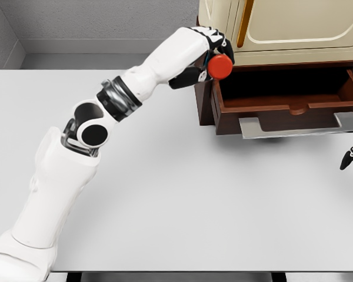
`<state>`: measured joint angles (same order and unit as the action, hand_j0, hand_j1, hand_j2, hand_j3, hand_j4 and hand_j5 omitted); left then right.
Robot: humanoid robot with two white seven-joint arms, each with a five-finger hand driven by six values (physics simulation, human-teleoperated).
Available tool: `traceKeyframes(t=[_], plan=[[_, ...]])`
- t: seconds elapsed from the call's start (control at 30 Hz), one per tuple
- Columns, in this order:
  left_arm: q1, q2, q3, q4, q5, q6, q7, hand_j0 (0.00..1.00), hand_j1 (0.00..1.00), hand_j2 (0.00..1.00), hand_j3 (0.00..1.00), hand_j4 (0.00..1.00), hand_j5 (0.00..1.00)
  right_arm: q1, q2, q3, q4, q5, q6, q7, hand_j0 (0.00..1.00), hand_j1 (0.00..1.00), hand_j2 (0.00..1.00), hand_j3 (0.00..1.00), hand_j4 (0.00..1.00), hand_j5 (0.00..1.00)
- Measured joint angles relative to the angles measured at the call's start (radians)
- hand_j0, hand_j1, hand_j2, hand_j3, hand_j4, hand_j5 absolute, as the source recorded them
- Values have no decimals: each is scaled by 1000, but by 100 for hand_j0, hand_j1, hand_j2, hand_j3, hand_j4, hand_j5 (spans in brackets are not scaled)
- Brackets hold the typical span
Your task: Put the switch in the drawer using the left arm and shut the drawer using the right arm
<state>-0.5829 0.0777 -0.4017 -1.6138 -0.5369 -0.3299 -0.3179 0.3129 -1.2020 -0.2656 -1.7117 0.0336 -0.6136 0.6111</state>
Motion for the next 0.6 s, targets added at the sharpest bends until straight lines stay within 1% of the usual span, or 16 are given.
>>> traceKeyframes(t=[0.13, 0.27, 0.33, 0.6], plan=[[-38, -38, -13, 36, -28, 0, -2, 33, 33, 33, 33, 33, 33, 3, 0, 0, 0, 0, 0, 0, 54, 54, 54, 54, 54, 54], [-54, -66, -29, 54, -79, -1, -5, 33, 33, 33, 33, 33, 33, 6, 1, 0, 0, 0, 0, 0, 54, 54, 54, 54, 54, 54], [-75, -72, -37, 66, -94, -1, -5, 34, 34, 34, 34, 34, 34, 6, 1, 0, 0, 0, 0, 0, 54, 54, 54, 54, 54, 54], [-120, -77, -70, 127, -146, -2, -5, 34, 34, 34, 34, 34, 34, 8, 1, 2, 0, 0, 0, 0, 54, 54, 54, 54, 54, 54]])
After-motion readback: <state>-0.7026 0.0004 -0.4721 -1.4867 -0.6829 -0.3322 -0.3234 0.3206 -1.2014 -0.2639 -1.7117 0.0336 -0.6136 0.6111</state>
